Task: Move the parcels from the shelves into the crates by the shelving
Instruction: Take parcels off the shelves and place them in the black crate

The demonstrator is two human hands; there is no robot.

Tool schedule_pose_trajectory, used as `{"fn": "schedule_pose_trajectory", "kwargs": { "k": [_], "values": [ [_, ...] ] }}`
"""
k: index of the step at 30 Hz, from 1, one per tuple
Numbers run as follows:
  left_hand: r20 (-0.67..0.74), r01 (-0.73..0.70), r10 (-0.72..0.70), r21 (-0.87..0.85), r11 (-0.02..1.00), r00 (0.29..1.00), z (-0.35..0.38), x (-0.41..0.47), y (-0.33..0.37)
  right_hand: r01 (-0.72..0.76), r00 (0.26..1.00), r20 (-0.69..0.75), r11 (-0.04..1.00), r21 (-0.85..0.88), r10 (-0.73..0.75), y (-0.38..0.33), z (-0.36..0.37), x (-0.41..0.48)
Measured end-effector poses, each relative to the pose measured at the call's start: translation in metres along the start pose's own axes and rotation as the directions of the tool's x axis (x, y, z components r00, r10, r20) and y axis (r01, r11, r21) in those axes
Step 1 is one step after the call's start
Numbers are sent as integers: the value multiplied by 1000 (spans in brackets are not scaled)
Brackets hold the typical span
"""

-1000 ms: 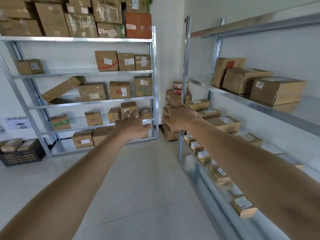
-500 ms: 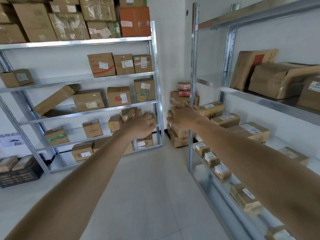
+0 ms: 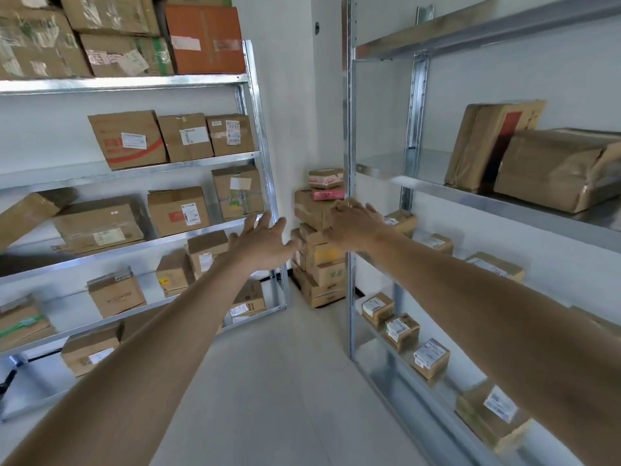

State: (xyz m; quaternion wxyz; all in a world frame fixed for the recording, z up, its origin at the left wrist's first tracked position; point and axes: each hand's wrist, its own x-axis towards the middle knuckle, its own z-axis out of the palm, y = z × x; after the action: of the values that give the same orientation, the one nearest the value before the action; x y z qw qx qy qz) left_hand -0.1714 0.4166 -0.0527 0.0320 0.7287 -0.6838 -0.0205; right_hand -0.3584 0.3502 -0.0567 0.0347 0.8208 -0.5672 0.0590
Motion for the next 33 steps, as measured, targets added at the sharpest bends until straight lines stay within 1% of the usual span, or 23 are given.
{"fn": "schedule_pose_trajectory", "kwargs": {
  "k": [3, 8, 13, 17, 20, 24, 27, 33],
  "values": [
    [8, -62, 62, -3, 998, 998, -6, 46, -15, -70, 997, 17, 998, 4, 70, -6, 1, 36],
    [10, -199, 199, -6, 980, 980, -17, 114, -25, -179, 984, -4, 984, -7, 179, -4, -1, 86],
    [41, -322, 322, -2, 947, 946, -16, 171, -12, -289, 957, -5, 957, -8, 289, 16, 4, 118],
    [29, -432, 433, -28, 901, 901, -8, 211, 16, -381, 925, -29, 924, -29, 380, 45, 10, 131],
    [51, -495, 496, -39, 868, 867, 1, 240, 47, -445, 895, -28, 895, -23, 445, 73, 13, 136],
    [52, -569, 569, -30, 822, 820, 4, 270, 93, -499, 866, -59, 865, -56, 496, 118, 10, 140],
    [45, -610, 610, -19, 792, 791, 1, 293, 129, -558, 829, -82, 828, -55, 553, 151, 5, 141],
    [5, -688, 691, -78, 721, 723, -4, 319, 188, -640, 766, -115, 767, -49, 632, 193, 1, 131]
  ]
}}
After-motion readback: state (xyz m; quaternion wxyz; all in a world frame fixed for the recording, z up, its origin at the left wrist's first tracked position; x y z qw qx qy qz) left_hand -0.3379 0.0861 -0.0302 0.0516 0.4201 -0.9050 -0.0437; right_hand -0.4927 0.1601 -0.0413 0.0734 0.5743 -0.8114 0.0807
